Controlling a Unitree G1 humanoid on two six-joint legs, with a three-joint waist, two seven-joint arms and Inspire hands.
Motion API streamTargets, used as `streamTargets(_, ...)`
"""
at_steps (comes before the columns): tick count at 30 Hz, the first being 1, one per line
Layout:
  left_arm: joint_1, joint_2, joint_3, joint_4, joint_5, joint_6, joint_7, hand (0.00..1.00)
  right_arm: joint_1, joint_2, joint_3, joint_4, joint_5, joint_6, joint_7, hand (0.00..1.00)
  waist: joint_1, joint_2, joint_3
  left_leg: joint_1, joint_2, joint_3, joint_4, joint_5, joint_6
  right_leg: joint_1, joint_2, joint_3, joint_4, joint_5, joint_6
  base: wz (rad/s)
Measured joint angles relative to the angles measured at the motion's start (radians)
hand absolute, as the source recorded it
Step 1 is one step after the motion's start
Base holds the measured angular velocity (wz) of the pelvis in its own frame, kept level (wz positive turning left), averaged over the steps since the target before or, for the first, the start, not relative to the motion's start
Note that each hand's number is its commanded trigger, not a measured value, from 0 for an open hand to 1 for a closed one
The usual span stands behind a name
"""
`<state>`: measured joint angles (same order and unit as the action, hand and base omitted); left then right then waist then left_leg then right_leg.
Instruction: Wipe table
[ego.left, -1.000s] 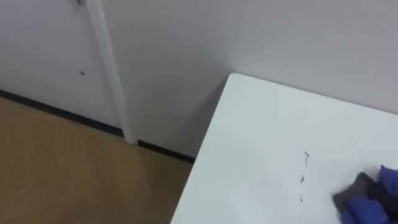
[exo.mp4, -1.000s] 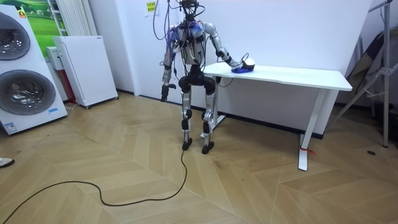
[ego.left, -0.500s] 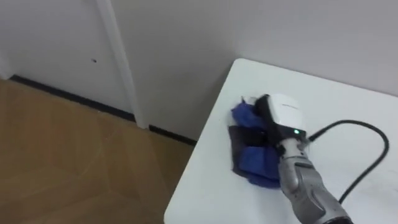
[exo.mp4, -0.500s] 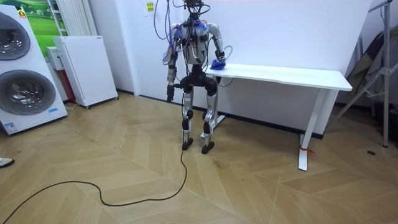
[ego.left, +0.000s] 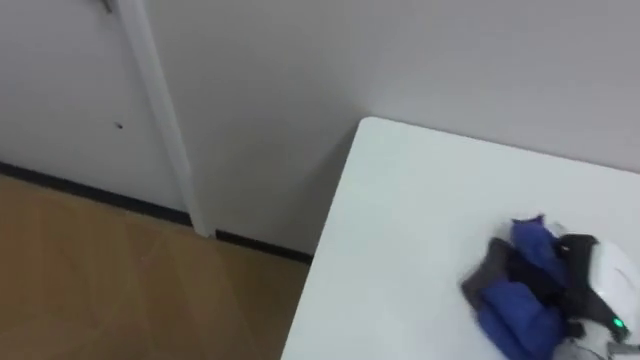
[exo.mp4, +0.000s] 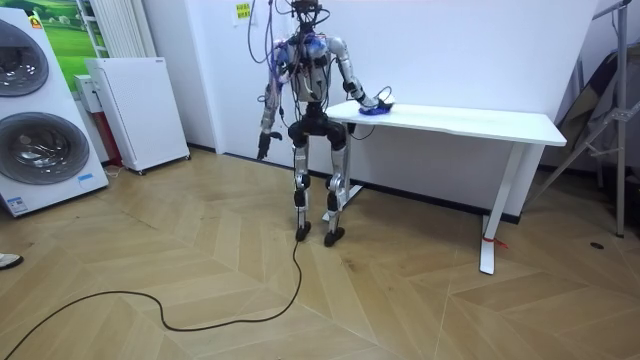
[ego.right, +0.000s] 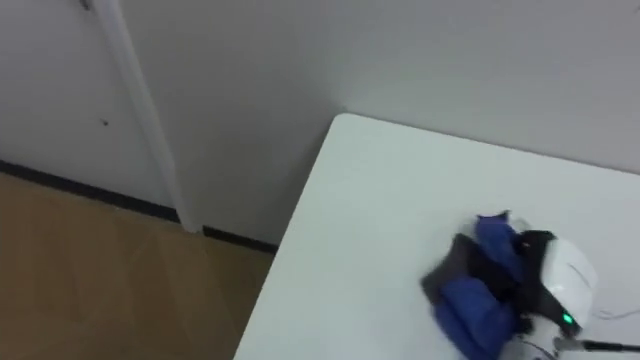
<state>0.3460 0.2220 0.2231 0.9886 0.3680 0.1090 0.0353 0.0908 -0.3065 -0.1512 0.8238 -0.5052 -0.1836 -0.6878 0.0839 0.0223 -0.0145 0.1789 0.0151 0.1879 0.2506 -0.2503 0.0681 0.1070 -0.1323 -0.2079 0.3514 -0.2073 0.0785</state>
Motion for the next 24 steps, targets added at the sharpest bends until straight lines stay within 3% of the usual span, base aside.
streamTargets(1, 0.0, 0.0, -0.001, -0.005, 0.0, 0.0, 0.0, 0.0, 0.003, -0.004, -0.003, 0.003, 0.0, 0.009, -0.002, 1.0, -0.001, 0.005, -0.0035, -0.008, 0.002, 0.0, 0.017, -0.005, 0.005, -0.011, -0.033, -0.006, 0.021, -0.007, 0.01, -0.31)
streamTargets(2, -0.01, 0.003, -0.006, -0.014, 0.001, -0.003, 0.001, 0.0, 0.01, -0.004, -0.003, 0.003, 0.0, 0.032, -0.015, 1.0, -0.006, 0.01, -0.0051, -0.022, 0.012, 0.001, 0.04, -0.015, 0.009, -0.027, -0.098, -0.015, 0.064, -0.011, 0.019, -0.03)
streamTargets(3, -0.029, 0.008, -0.018, -0.017, 0.003, -0.011, 0.005, 0.0, 0.006, -0.001, 0.004, 0.003, 0.0, 0.055, -0.022, 1.0, -0.004, 0.018, -0.0052, -0.032, 0.037, 0.001, 0.058, -0.035, -0.001, -0.037, -0.142, -0.013, 0.082, -0.005, 0.029, 0.0)
streamTargets(4, -0.04, 0.011, -0.029, -0.016, 0.008, -0.013, 0.006, 0.0, -0.001, 0.002, 0.013, -0.002, 0.0, 0.07, -0.024, 1.0, 0.003, 0.022, -0.0053, -0.037, 0.054, 0.003, 0.062, -0.052, -0.01, -0.04, -0.155, -0.009, 0.079, -0.002, 0.034, -0.05)
streamTargets(6, -0.09, 0.034, -0.07, 0.012, 0.006, -0.022, 0.009, 0.0, -0.058, 0.047, 0.053, -0.014, -0.007, 0.148, -0.024, 1.0, 0.052, 0.006, 0.0032, -0.08, 0.103, 0.01, 0.129, -0.094, -0.035, -0.057, -0.199, 0.039, 0.04, 0.021, 0.049, -0.34)
streamTargets(7, -0.104, 0.033, -0.08, 0.021, 0.007, -0.022, 0.009, 0.0, -0.074, 0.058, 0.067, -0.017, -0.015, 0.167, -0.021, 1.0, 0.065, 0.006, 0.0032, -0.094, 0.122, 0.004, 0.153, -0.102, -0.043, -0.057, -0.201, 0.043, 0.022, 0.03, 0.049, -0.5)
streamTargets(9, -0.147, 0.039, -0.128, 0.039, -0.006, -0.022, 0.002, 0.0, -0.16, 0.101, 0.145, -0.05, -0.06, 0.219, 0.024, 1.0, 0.111, 0.0, 0.0075, -0.172, 0.172, -0.066, 0.241, -0.132, -0.085, -0.08, -0.198, 0.032, -0.012, 0.067, 0.048, -0.43)
streamTargets(10, -0.167, 0.039, -0.135, 0.054, -0.005, -0.022, -0.002, 0.0, -0.185, 0.114, 0.17, -0.068, -0.072, 0.228, 0.046, 1.0, 0.116, -0.006, 0.0107, -0.194, 0.175, -0.098, 0.257, -0.135, -0.095, -0.092, -0.198, 0.027, -0.015, 0.077, 0.049, -0.31)
streamTargets(12, -0.239, 0.04, -0.174, 0.103, -0.005, -0.022, -0.008, 0.0, -0.295, 0.153, 0.284, -0.099, -0.153, 0.219, 0.115, 1.0, 0.151, -0.034, 0.0276, -0.242, 0.186, -0.179, 0.266, -0.118, -0.152, -0.118, -0.184, 0.029, -0.052, 0.104, 0.047, -0.32)
streamTargets(13, -0.253, 0.039, -0.181, 0.106, -0.005, -0.027, -0.008, 0.0, -0.322, 0.156, 0.3, -0.099, -0.182, 0.204, 0.132, 1.0, 0.161, -0.038, 0.0304, -0.255, 0.193, -0.202, 0.262, -0.111, -0.171, -0.123, -0.169, 0.036, -0.064, 0.107, 0.05, -0.24)
streamTargets(14, -0.267, 0.04, -0.189, 0.109, -0.009, -0.039, -0.008, 0.0, -0.375, 0.157, 0.317, -0.097, -0.235, 0.176, 0.154, 1.0, 0.174, -0.045, 0.0326, -0.283, 0.219, -0.224, 0.255, -0.095, -0.214, -0.147, -0.134, 0.024, -0.054, 0.122, 0.04, -0.04)
streamTargets(15, -0.258, 0.029, -0.189, 0.097, -0.014, -0.046, -0.005, 0.0, -0.405, 0.146, 0.325, -0.095, -0.248, 0.161, 0.159, 1.0, 0.176, -0.036, 0.0292, -0.314, 0.252, -0.241, 0.236, -0.072, -0.26, -0.172, -0.108, -0.04, -0.011, 0.069, 0.108, 0.12)
streamTargets(16, -0.246, 0.018, -0.189, 0.086, -0.014, -0.044, -0.005, 0.0, -0.41, 0.136, 0.324, -0.097, -0.25, 0.161, 0.158, 1.0, 0.169, -0.021, 0.0265, -0.321, 0.275, -0.255, 0.218, -0.052, -0.277, -0.192, -0.085, -0.061, 0.031, 0.049, 0.086, 0.56)
streamTargets(17, -0.203, 0.008, -0.19, 0.052, -0.015, -0.046, -0.006, 0.0, -0.379, 0.111, 0.313, -0.113, -0.239, 0.149, 0.141, 1.0, 0.141, -0.019, 0.0234, -0.324, 0.297, -0.243, 0.167, 0.012, -0.278, -0.217, -0.078, -0.1, 0.087, -0.006, 0.061, 1.02)
streamTargets(18, -0.165, 0.002, -0.186, 0.029, -0.01, -0.047, -0.007, 0.0, -0.328, 0.094, 0.278, -0.133, -0.242, 0.135, 0.12, 1.0, 0.112, -0.032, 0.0199, -0.323, 0.301, -0.185, 0.126, 0.085, -0.252, -0.223, -0.083, -0.112, 0.119, -0.052, 0.044, 1.1)
streamTargets(19, -0.142, 0.0, -0.185, 0.023, -0.008, -0.047, -0.006, 0.0, -0.302, 0.084, 0.26, -0.134, -0.245, 0.128, 0.106, 1.0, 0.1, -0.044, 0.0195, -0.322, 0.299, -0.15, 0.123, 0.108, -0.239, -0.217, -0.084, -0.12, 0.123, -0.067, 0.034, 1.13)
streamTargets(20, -0.093, -0.001, -0.184, 0.022, -0.005, -0.047, -0.007, 0.0, -0.248, 0.059, 0.219, -0.129, -0.246, 0.11, 0.078, 1.0, 0.062, -0.043, 0.0201, -0.312, 0.278, -0.091, 0.149, 0.117, -0.235, -0.173, -0.082, -0.159, 0.106, -0.077, 0.022, 1.21)
streamTargets(21, -0.05, 0.0, -0.158, 0.021, -0.001, -0.045, -0.008, 0.0, -0.182, 0.041, 0.153, -0.129, -0.24, 0.091, 0.051, 1.0, 0.011, -0.046, 0.0156, -0.308, 0.246, -0.034, 0.173, 0.109, -0.221, -0.122, -0.075, -0.189, 0.065, -0.081, 0.015, 1.32)
streamTargets(22, -0.031, 0.0, -0.14, 0.019, 0.007, -0.042, -0.007, 0.0, -0.145, 0.031, 0.117, -0.13, -0.237, 0.083, 0.036, 1.0, -0.01, -0.045, 0.014, -0.304, 0.221, -0.019, 0.18, 0.101, -0.207, -0.101, -0.072, -0.199, 0.046, -0.082, 0.012, 1.27)
streamTargets(23, -0.007, 0.0, -0.104, 0.008, 0.038, -0.031, -0.007, 0.0, -0.081, 0.015, 0.042, -0.132, -0.23, 0.073, 0.014, 1.0, -0.033, -0.043, 0.0118, -0.286, 0.181, 0.004, 0.18, 0.086, -0.183, -0.067, -0.063, -0.207, 0.014, -0.083, 0.005, 0.9)
streamTargets(24, 0.009, 0.0, -0.083, -0.002, 0.039, -0.027, -0.007, 0.0, -0.032, -0.004, -0.01, -0.133, -0.204, 0.072, 0.005, 1.0, -0.041, -0.04, 0.0098, -0.264, 0.158, 0.017, 0.176, 0.073, -0.173, -0.044, -0.042, -0.204, -0.01, -0.078, -0.005, 0.64)
